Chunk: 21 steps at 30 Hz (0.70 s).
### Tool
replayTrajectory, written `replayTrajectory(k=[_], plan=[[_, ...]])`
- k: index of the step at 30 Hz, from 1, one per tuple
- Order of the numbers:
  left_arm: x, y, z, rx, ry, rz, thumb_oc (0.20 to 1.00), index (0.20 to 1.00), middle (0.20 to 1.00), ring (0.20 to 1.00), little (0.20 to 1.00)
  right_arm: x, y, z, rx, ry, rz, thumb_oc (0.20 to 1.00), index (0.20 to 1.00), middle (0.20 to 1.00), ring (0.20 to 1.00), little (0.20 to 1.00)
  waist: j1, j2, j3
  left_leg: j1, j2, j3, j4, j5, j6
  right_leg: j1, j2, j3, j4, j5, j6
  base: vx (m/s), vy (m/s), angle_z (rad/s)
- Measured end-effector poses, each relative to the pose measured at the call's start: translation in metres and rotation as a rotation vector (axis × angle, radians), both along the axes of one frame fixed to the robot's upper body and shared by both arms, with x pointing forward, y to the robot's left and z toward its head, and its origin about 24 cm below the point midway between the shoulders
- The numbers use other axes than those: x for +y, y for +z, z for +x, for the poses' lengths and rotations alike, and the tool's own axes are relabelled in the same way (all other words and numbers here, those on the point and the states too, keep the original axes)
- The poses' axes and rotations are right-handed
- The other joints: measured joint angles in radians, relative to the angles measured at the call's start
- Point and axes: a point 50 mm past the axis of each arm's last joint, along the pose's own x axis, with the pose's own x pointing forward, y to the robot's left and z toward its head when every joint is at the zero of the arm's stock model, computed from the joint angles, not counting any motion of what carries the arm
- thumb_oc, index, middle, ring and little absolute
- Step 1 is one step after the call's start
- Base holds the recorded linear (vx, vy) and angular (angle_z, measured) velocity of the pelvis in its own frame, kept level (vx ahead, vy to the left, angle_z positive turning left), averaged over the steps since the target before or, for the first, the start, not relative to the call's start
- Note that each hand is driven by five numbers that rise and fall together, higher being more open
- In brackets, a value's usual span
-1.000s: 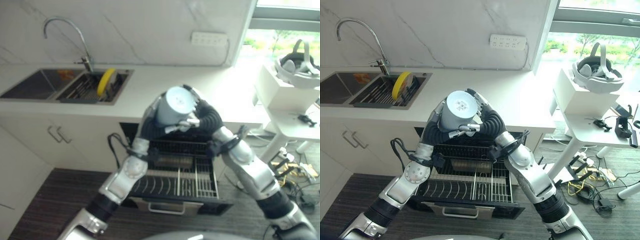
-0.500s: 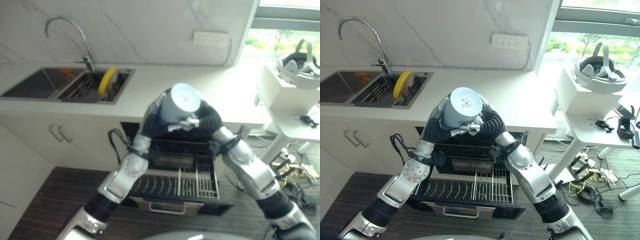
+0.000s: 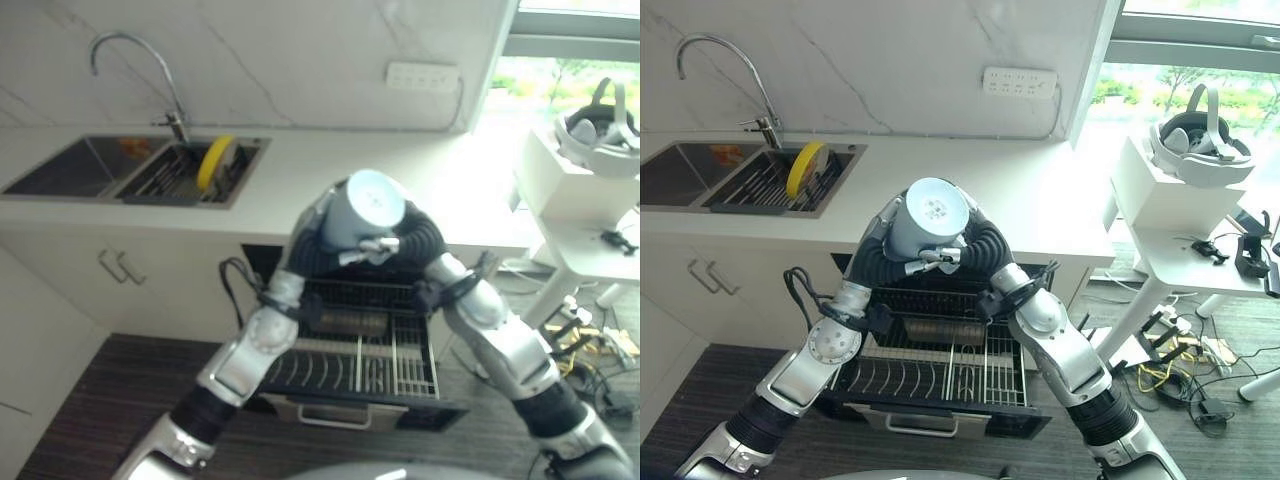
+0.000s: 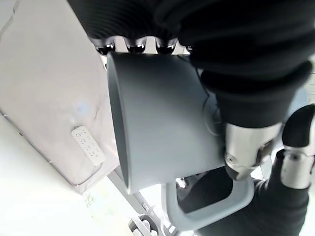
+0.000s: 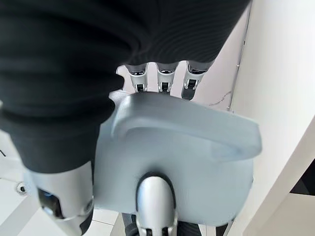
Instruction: Place the dishes in the dishwasher.
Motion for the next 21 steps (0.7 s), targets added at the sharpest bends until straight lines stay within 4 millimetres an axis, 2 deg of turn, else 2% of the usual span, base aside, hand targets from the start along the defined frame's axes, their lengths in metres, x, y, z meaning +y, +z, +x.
replayTrajectory(k=[1, 2, 3, 4, 5, 21], plan=[[-0.0003, 0.0006, 0.0003, -0.001, -0.003, 0.001, 0.2, 0.2, 0.2, 0.2, 0.2, 0.0, 0.0, 0.0, 0.0, 0.0, 0.0, 1.0, 1.0, 1.0, 1.0, 1.0, 0.0, 0.0, 0.0, 0.0, 0.0, 0.0, 0.0, 0.0, 0.0, 0.0, 0.0, 0.0, 0.0, 0.0, 0.0, 0.0, 0.0, 0.0], [-0.0005, 0.0006, 0.0004, 0.002, -0.007, 0.002, 0.2, 0.2, 0.2, 0.2, 0.2, 0.0, 0.0, 0.0, 0.0, 0.0, 0.0, 0.9, 0.9, 0.9, 0.9, 0.9, 0.0, 0.0, 0.0, 0.0, 0.0, 0.0, 0.0, 0.0, 0.0, 0.0, 0.0, 0.0, 0.0, 0.0, 0.0, 0.0, 0.0, 0.0], [-0.0009, 0.0, 0.0005, 0.012, -0.013, -0.002, 0.2, 0.2, 0.2, 0.2, 0.2, 0.0005, 0.0, -0.0003, 0.0, 0.005, -0.002, 0.68, 0.68, 0.68, 0.68, 0.68, 0.0, 0.001, 0.0, 0.0, 0.0, 0.0, 0.0, 0.0, 0.0, 0.0, 0.0, 0.001, 0.0, 0.0, 0.0, 0.0, 0.0, 0.0], [-0.0002, -0.0006, 0.001, 0.02, -0.01, -0.007, 0.2, 0.2, 0.2, 0.2, 0.2, 0.0019, -0.0001, -0.0012, -0.001, 0.011, -0.002, 0.514, 0.514, 0.514, 0.514, 0.514, 0.0, 0.001, 0.0, 0.0, 0.0, 0.0, 0.0, 0.0, 0.0, 0.0, 0.001, 0.001, 0.0, 0.001, -0.001, 0.0, 0.0, 0.0], [-0.0001, -0.0008, 0.0011, 0.029, -0.015, -0.017, 0.2, 0.2, 0.2, 0.2, 0.2, 0.0013, 0.0001, -0.0009, -0.001, 0.007, -0.001, 0.2, 0.2, 0.2, 0.2, 0.2, 0.0, 0.001, 0.0, 0.0, 0.0, 0.0, 0.0, 0.0, 0.0, 0.0, 0.0, 0.001, 0.0, 0.001, -0.001, 0.0, 0.0, 0.0], [0.0011, -0.0013, 0.0022, 0.07, -0.054, -0.017, 0.2, 0.2, 0.2, 0.2, 0.2, -0.0027, 0.0006, 0.0003, -0.025, -0.017, -0.042, 0.2, 0.2, 0.2, 0.2, 0.2, 0.0, 0.004, 0.0, 0.0, -0.001, 0.0, 0.0, 0.0, 0.0, 0.0, -0.001, 0.0, 0.0, 0.001, -0.002, 0.0, 0.0, 0.0]])
